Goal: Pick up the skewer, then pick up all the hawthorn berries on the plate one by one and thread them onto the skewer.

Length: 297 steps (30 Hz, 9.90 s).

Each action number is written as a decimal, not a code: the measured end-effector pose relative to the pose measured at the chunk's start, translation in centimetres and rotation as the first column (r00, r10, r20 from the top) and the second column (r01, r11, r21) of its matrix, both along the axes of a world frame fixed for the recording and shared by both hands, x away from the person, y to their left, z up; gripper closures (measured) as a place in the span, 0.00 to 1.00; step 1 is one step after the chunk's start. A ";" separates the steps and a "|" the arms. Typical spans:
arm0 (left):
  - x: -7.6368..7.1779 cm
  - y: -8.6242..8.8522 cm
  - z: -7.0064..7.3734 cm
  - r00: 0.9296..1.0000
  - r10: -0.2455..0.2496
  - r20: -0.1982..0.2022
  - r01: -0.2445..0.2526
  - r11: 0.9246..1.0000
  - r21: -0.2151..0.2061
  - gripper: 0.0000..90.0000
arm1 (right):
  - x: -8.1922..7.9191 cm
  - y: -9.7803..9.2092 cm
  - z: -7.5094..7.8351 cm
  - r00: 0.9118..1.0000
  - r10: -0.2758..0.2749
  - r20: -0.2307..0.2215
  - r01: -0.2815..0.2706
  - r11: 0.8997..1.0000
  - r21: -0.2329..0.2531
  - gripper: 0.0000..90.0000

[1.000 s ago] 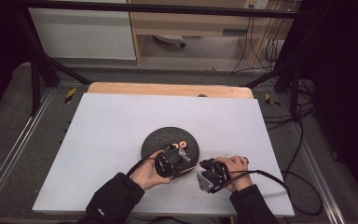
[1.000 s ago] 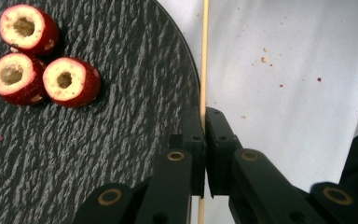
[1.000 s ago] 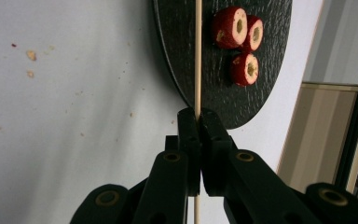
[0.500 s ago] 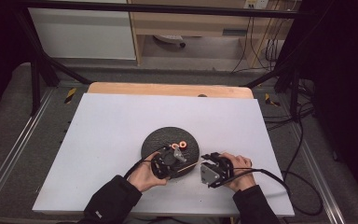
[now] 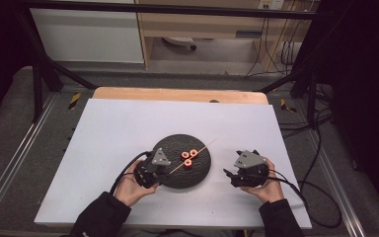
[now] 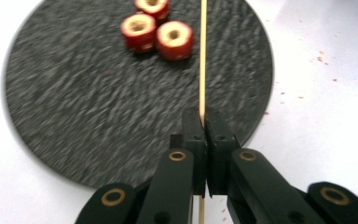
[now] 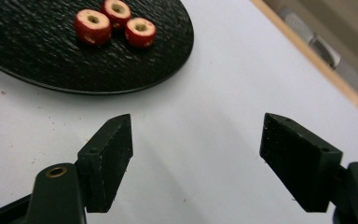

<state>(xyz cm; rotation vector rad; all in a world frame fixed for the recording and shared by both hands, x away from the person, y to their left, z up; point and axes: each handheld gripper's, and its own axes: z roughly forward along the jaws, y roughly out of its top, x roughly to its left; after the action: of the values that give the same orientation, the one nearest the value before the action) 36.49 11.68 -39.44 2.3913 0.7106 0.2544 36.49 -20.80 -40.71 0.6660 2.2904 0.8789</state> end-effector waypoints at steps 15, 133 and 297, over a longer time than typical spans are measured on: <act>-2.4 5.5 -1.3 0.986 0.154 0.063 -0.144 0.980 -0.135 0.98 | 1.4 0.2 -0.2 0.963 -0.074 -0.258 0.136 0.963 0.233 0.05; -3.4 10.0 -3.2 0.968 0.246 0.054 -0.233 0.956 -0.180 0.98 | 8.5 13.1 1.3 0.797 0.015 -0.604 0.026 0.998 0.059 0.66; -5.7 1.6 -3.4 0.934 0.354 -0.045 -0.339 0.838 -0.427 0.98 | 6.0 8.8 1.2 0.967 0.044 -0.249 0.216 0.368 0.904 0.68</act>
<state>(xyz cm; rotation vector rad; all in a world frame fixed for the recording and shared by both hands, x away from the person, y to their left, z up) 30.83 13.32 -42.89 1.8253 1.0648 0.2581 42.53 -12.04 -39.48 1.4091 1.6797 2.1972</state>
